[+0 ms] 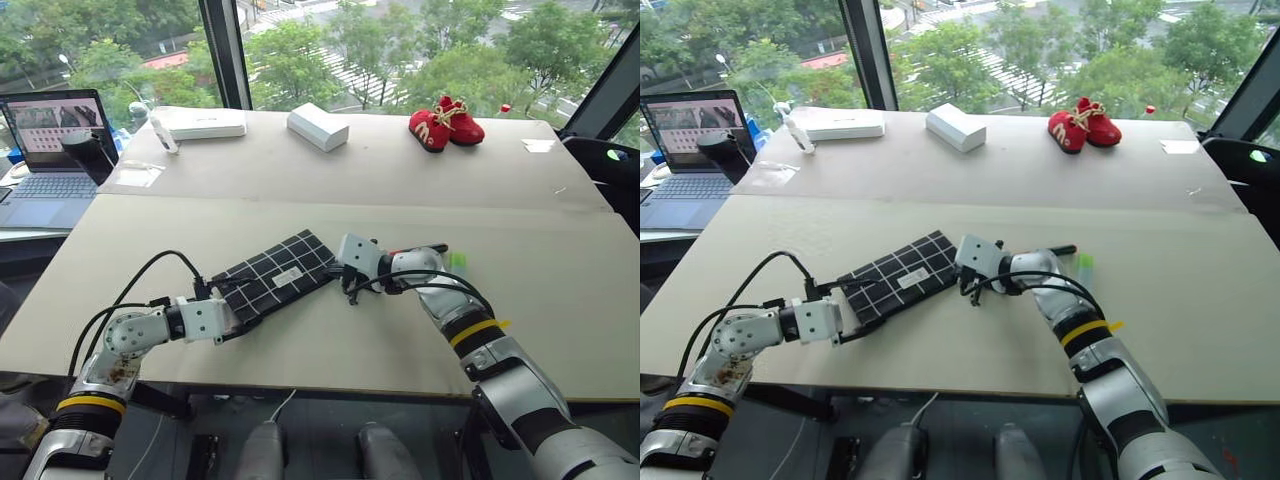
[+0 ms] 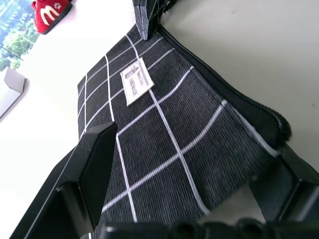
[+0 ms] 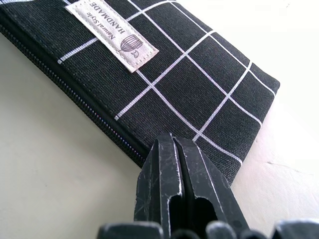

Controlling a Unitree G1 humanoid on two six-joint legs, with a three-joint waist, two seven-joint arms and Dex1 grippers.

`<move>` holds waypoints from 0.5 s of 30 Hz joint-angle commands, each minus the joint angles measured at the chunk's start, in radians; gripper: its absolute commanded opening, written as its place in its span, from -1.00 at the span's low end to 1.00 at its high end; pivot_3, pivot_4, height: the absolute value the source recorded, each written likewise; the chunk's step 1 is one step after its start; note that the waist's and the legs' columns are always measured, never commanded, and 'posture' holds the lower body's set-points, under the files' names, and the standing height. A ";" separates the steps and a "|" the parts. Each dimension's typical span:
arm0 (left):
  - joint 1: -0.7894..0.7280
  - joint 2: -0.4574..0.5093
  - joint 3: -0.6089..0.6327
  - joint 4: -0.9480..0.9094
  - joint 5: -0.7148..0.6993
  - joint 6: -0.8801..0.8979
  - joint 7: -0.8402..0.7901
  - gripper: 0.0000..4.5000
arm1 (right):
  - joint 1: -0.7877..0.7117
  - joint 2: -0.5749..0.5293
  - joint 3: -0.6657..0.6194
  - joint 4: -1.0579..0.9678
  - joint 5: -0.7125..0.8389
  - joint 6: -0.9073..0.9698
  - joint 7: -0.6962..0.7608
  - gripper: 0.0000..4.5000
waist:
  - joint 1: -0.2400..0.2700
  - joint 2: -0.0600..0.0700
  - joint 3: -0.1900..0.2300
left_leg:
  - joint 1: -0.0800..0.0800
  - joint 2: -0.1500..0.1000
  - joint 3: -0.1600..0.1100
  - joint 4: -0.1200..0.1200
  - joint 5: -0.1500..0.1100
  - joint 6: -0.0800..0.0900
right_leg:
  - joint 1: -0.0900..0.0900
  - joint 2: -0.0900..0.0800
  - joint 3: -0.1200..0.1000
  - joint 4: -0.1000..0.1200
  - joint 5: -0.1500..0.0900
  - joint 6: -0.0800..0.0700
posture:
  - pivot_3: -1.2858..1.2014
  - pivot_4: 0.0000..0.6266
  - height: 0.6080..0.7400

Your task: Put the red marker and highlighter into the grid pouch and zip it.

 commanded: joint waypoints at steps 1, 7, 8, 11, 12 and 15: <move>0.004 -0.020 -0.069 0.014 0.072 0.034 0.016 0.77 | 0.011 -0.004 -0.009 0.001 -0.012 0.016 0.001 -0.99 | 0.000 0.000 0.000 | 0.000 0.000 0.000 0.000 0.000 0.000 | 0.000 0.000 0.000 0.000 0.000 0.000 | 0.03 -0.52 0.86; 0.018 -0.022 -0.101 -0.057 0.078 0.096 0.021 0.77 | 0.006 -0.004 -0.012 0.013 -0.013 0.013 -0.002 -0.99 | 0.000 0.000 0.000 | 0.000 0.000 0.000 0.000 0.000 0.000 | 0.000 0.000 0.000 0.000 0.000 0.000 | 0.03 -0.52 0.86; 0.025 -0.015 -0.105 -0.079 0.078 0.117 0.014 0.77 | 0.003 -0.004 -0.013 0.017 -0.013 0.012 -0.003 -0.99 | 0.000 0.000 0.000 | 0.000 0.000 0.000 0.000 0.000 0.000 | 0.000 0.000 0.000 0.000 0.000 0.000 | 0.03 -0.52 0.86; 0.039 -0.005 -0.108 -0.124 0.073 0.162 0.010 0.77 | -0.003 -0.003 -0.015 0.025 -0.013 0.009 -0.004 -0.99 | -0.001 0.000 0.000 | 0.000 0.000 0.000 0.000 0.000 0.000 | 0.000 0.000 0.000 0.000 0.000 0.000 | 0.03 -0.52 0.86; 0.040 -0.003 -0.108 -0.132 0.072 0.172 0.012 0.77 | -0.006 -0.002 -0.015 0.029 -0.013 0.008 -0.004 -0.99 | -0.001 0.000 0.000 | 0.000 0.000 0.000 0.000 0.000 0.000 | 0.000 0.000 0.000 0.000 0.000 0.000 | 0.03 -0.52 0.86; 0.052 0.001 -0.109 -0.144 0.067 0.187 0.014 0.77 | -0.013 0.000 -0.017 0.038 -0.014 0.005 -0.007 -0.99 | -0.003 0.000 0.000 | 0.000 0.000 0.000 0.000 0.000 0.000 | 0.000 0.000 0.000 0.000 0.000 0.000 | 0.03 -0.52 0.86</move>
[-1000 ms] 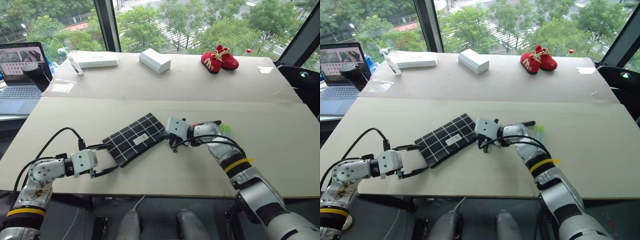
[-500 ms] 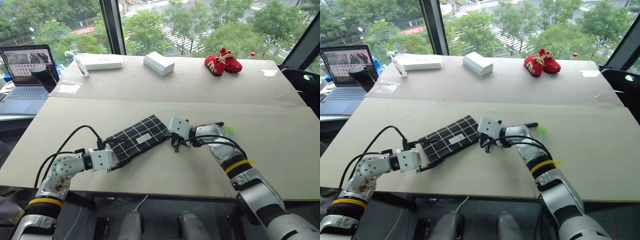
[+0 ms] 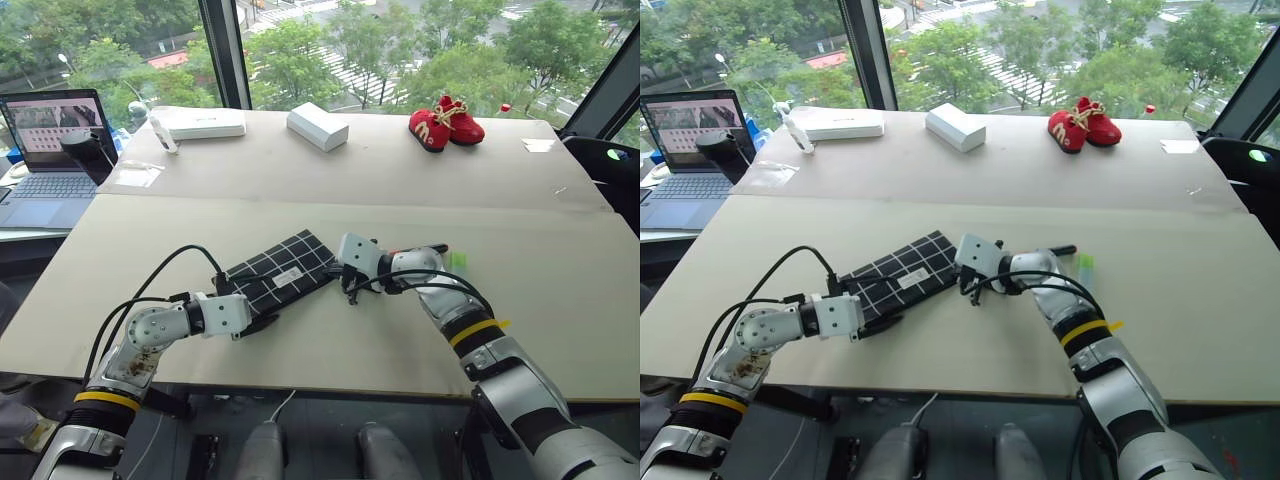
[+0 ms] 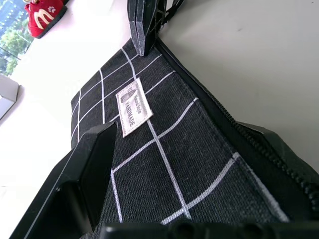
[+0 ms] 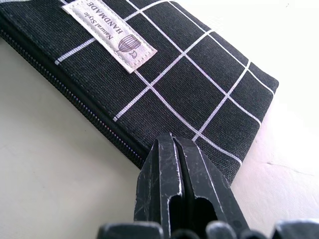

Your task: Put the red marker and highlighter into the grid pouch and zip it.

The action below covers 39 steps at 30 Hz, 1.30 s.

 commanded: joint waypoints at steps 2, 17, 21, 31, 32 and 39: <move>0.049 0.001 -0.055 -0.005 0.027 0.031 -0.021 0.54 | -0.009 -0.003 -0.016 0.032 -0.014 0.003 -0.006 -1.00 | -0.001 0.000 0.000 | 0.000 0.000 0.000 0.000 0.000 0.000 | 0.000 0.000 0.000 0.000 0.000 0.000 | 0.03 -0.52 0.86; 0.018 -0.017 -0.048 -0.065 0.016 0.109 0.016 -0.95 | -0.013 -0.003 -0.032 0.049 -0.010 0.003 -0.009 -1.00 | 0.001 0.000 0.000 | 0.000 0.000 0.000 0.000 0.000 0.000 | 0.000 0.000 0.000 0.000 0.000 0.000 | 0.03 -0.52 0.86; 0.015 -0.031 -0.021 -0.070 -0.010 0.141 0.043 -0.98 | -0.024 0.037 -0.137 0.018 0.129 0.080 0.023 -0.87 | 0.001 0.000 0.000 | -0.001 0.000 0.000 0.000 0.000 0.000 | 0.000 0.000 0.000 0.000 0.000 0.000 | 0.03 -0.52 0.86; 0.021 -0.093 0.035 -0.153 -0.109 0.226 0.082 -1.00 | 0.016 -0.060 -0.395 -0.305 0.452 0.460 0.076 -0.12 | 0.000 0.000 0.001 | -0.015 0.001 -0.001 0.000 0.000 0.000 | -0.014 0.000 -0.001 0.000 0.000 0.000 | 0.03 -0.52 0.86; 0.022 -0.092 0.035 -0.157 -0.108 0.231 0.084 -1.00 | 0.048 -0.078 -0.381 -0.347 0.442 0.473 0.075 -0.12 | -0.001 0.000 0.001 | -0.016 0.001 -0.001 0.000 0.000 0.000 | -0.016 0.001 -0.001 0.000 0.000 0.000 | 0.03 -0.52 0.86; 0.025 -0.095 0.036 -0.173 -0.108 0.246 0.086 -1.00 | 0.193 -0.110 -0.221 -0.486 0.279 0.465 -0.034 -0.12 | -0.020 -0.001 0.001 | -0.019 0.000 -0.001 0.000 0.000 0.000 | -0.018 0.001 0.000 0.000 0.000 0.000 | 0.03 -0.52 0.86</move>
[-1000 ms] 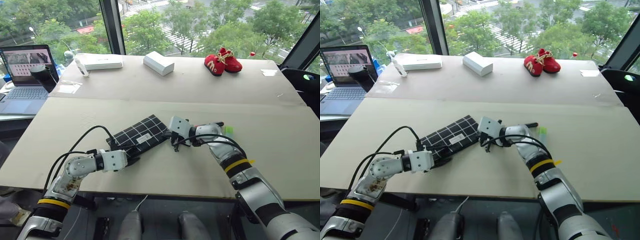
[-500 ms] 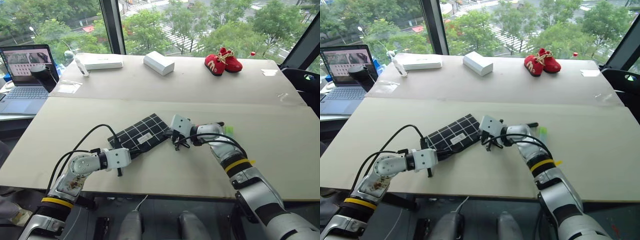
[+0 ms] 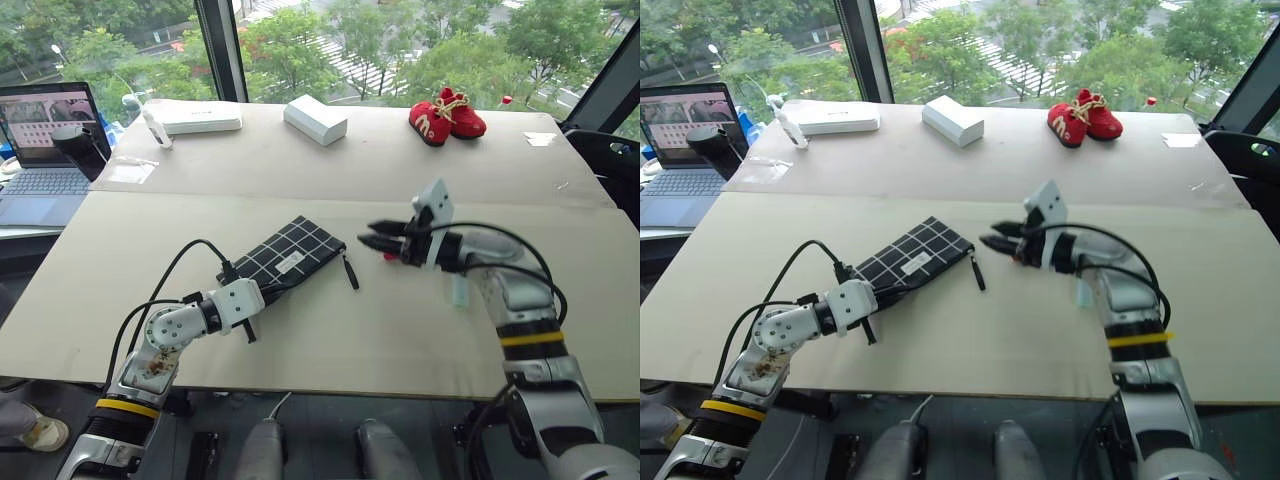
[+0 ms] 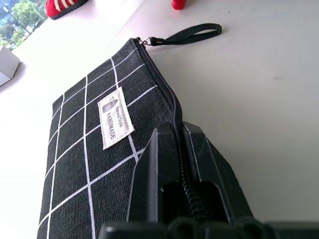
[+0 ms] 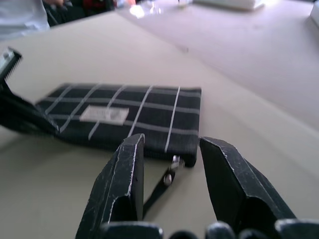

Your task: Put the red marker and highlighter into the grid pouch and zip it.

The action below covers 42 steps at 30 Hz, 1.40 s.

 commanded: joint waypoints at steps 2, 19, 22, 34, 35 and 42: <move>-0.006 0.000 0.015 -0.036 -0.019 0.004 0.005 -1.00 | -0.020 0.036 0.049 -0.073 -0.060 0.004 -0.089 -0.12 | -0.014 0.000 0.000 | 0.000 0.000 0.000 0.000 0.000 0.000 | 0.000 0.000 0.000 0.000 0.000 0.000 | 0.03 -0.52 0.86; 0.003 -0.012 0.012 -0.089 -0.013 0.032 0.022 -1.00 | -0.090 0.120 0.146 0.182 -0.206 -0.129 -0.157 -0.12 | -0.015 0.000 0.000 | 0.000 0.000 -0.001 0.000 0.000 0.000 | 0.000 0.000 -0.001 0.000 0.000 0.000 | 0.03 -0.52 0.86; 0.002 -0.012 0.013 -0.091 -0.013 0.034 0.024 -1.00 | -0.098 0.129 0.142 0.185 -0.192 -0.140 -0.131 -0.34 | -0.014 0.000 0.000 | 0.000 0.000 -0.001 0.000 0.000 0.000 | 0.000 0.000 -0.001 0.000 0.000 0.000 | 0.03 -0.52 0.86; -0.008 -0.014 0.010 -0.082 -0.013 0.032 0.021 -1.00 | -0.107 0.151 0.154 0.142 -0.194 -0.165 -0.063 -0.99 | -0.014 0.000 0.000 | 0.000 0.000 -0.001 0.000 0.000 0.000 | 0.000 0.000 -0.001 0.000 0.000 0.000 | 0.03 -0.52 0.86; -0.009 -0.014 0.009 -0.081 -0.013 0.031 0.020 -1.00 | -0.110 0.158 0.155 0.140 -0.190 -0.161 -0.060 -0.99 | -0.014 0.000 0.000 | 0.000 0.000 -0.001 0.000 0.000 0.000 | 0.000 0.000 -0.001 0.000 0.000 0.000 | 0.03 -0.52 0.86; -0.018 -0.015 0.008 -0.071 -0.014 0.026 0.016 -1.00 | -0.076 0.180 0.248 0.001 -0.145 -0.118 0.081 -0.99 | -0.014 0.000 0.000 | 0.000 0.000 -0.001 0.000 0.000 0.000 | 0.000 0.000 -0.001 0.001 0.000 0.000 | 0.03 -0.52 0.86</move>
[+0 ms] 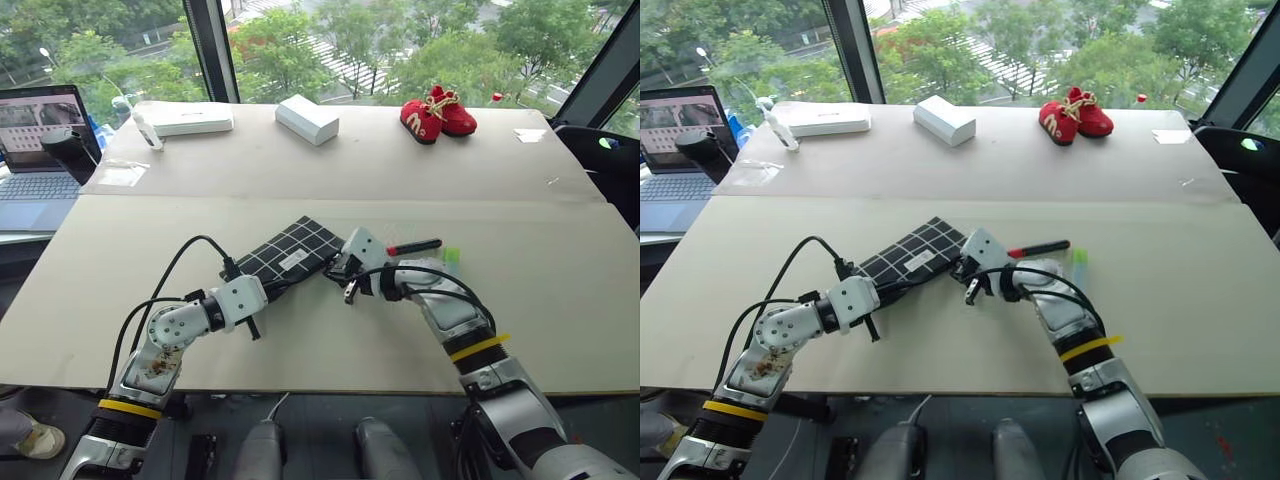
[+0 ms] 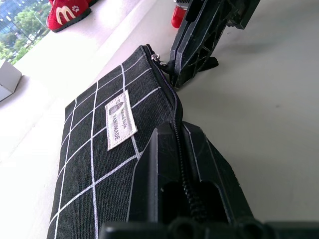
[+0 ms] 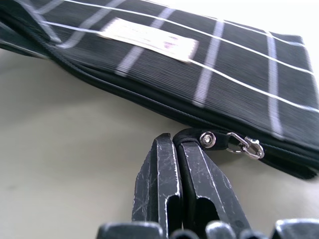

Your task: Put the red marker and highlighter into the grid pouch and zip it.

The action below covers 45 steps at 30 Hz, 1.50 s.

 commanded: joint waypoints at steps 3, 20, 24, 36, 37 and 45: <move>-0.022 -0.002 0.008 -0.012 -0.015 -0.013 0.000 -1.00 | 0.025 0.024 0.049 -0.169 0.099 0.069 0.126 -0.99 | 0.000 0.000 0.000 | 0.000 0.000 0.000 0.000 0.000 0.000 | 0.000 0.000 0.000 0.000 0.000 0.000 | 0.03 -0.52 0.86; -0.023 -0.008 0.035 -0.020 -0.083 -0.040 -0.029 -1.00 | 0.067 -0.130 -0.087 -0.286 0.273 0.355 0.196 0.29 | 0.006 0.000 0.000 | 0.000 0.000 -0.002 0.001 0.000 0.000 | 0.001 0.000 -0.002 0.001 0.000 0.000 | 0.03 -0.52 0.86; -0.032 -0.011 0.102 0.000 -0.197 -0.012 -0.051 -1.00 | 0.192 -0.320 -0.181 -0.505 0.397 0.427 0.290 0.29 | 0.010 0.000 0.000 | -0.002 -0.001 -0.003 0.001 0.000 0.000 | 0.001 -0.001 -0.003 0.000 0.000 0.000 | 0.03 -0.52 0.86; -0.007 0.007 0.165 0.016 -0.369 0.029 -0.210 -1.00 | 0.353 -0.277 -0.543 -0.561 0.295 0.515 -0.312 0.29 | 0.009 -0.001 0.000 | -0.001 -0.001 -0.003 0.002 0.000 0.000 | 0.002 0.000 -0.002 0.000 0.000 0.000 | 0.03 -0.52 0.86; -0.011 0.008 0.162 0.026 -0.365 0.023 -0.219 -1.00 | 0.369 -0.263 -0.546 -0.569 0.279 0.522 -0.356 0.29 | 0.009 -0.001 0.000 | -0.001 -0.001 -0.003 0.002 0.000 0.000 | 0.002 0.000 -0.002 -0.001 0.000 0.000 | 0.03 -0.52 0.86; -0.032 -0.006 0.162 0.055 -0.368 0.015 -0.245 -1.00 | 0.414 -0.195 -0.564 -0.542 0.205 0.507 -0.551 0.29 | 0.003 -0.001 0.000 | -0.001 -0.002 -0.003 0.002 0.000 0.000 | 0.001 -0.001 -0.001 0.000 0.000 0.000 | 0.03 -0.52 0.86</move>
